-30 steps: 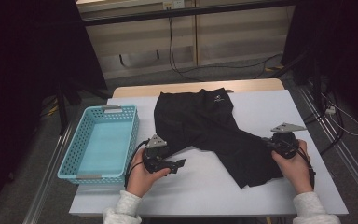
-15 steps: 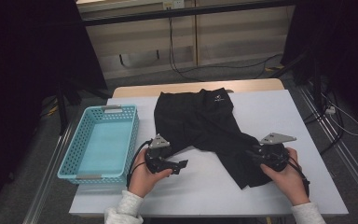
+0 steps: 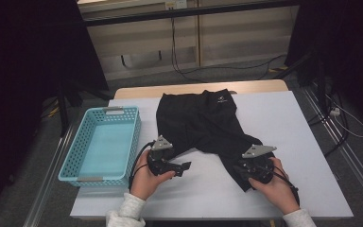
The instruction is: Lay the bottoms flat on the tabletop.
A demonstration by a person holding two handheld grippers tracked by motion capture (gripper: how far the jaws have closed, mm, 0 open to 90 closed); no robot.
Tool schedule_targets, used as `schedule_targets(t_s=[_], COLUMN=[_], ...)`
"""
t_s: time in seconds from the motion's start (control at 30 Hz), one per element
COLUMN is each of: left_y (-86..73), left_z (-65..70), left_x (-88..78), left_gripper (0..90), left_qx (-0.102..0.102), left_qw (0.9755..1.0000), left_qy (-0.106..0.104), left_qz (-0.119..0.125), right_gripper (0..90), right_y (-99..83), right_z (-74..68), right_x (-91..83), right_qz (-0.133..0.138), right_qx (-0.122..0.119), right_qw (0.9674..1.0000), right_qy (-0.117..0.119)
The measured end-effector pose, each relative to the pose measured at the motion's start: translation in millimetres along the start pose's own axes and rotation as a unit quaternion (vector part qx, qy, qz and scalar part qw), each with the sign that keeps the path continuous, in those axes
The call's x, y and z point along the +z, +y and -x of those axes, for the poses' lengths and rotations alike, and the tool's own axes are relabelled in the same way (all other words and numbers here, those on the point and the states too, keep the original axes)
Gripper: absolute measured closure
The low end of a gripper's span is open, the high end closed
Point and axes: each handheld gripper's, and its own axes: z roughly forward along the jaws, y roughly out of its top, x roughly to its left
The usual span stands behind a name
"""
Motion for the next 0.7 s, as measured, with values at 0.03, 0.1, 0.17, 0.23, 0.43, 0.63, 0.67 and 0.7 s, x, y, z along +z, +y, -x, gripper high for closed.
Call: schedule_targets(t_s=[0.03, 0.1, 0.17, 0.23, 0.43, 0.63, 0.67, 0.7], left_y=[-0.2, -0.6, -0.7, -0.5, 0.5, 1.4, 1.4, 1.4], left_z=[0.0, 0.0, 0.2, 0.8, 1.6, 3.1, 3.3, 3.8], left_x=[0.2, 0.7, 0.9, 1.0, 0.8, -0.4, -0.4, -0.3], left_gripper=[13.8, 13.8, 13.9, 13.9, 14.1, 15.0, 15.2, 16.0], left_qx=[0.000, -0.001, 0.000, 0.000, -0.001, 0.001, 0.002, 0.004], left_qw=[1.0000, 1.0000, 1.0000, 1.0000, 1.0000, 1.0000, 1.0000, 0.9999], left_qy=[0.000, 0.000, -0.002, -0.001, -0.004, -0.008, -0.009, -0.010], left_qz=[0.000, -0.002, -0.004, -0.002, 0.000, 0.003, 0.002, 0.001], right_gripper=[83.5, 88.3, 89.1, 89.2, 89.4, 89.3, 88.8, 86.6], right_y=[1.1, 1.7, 2.8, 4.6, 14.0, 19.1, 18.6, 18.2], right_z=[-1.7, -2.6, -3.0, -4.6, -21.3, -51.8, -56.5, -60.1], right_x=[0.2, 1.0, 0.5, -3.1, -13.4, -8.9, -6.3, -3.4], right_qz=[-0.001, -0.003, -0.001, 0.009, 0.028, 0.027, 0.026, 0.025], right_qx=[-0.005, -0.011, -0.008, -0.006, -0.020, -0.044, -0.047, -0.051], right_qw=[1.0000, 0.9999, 0.9999, 0.9999, 0.9989, 0.9954, 0.9947, 0.9942], right_qy=[0.005, 0.006, 0.007, 0.006, 0.032, 0.080, 0.088, 0.092])
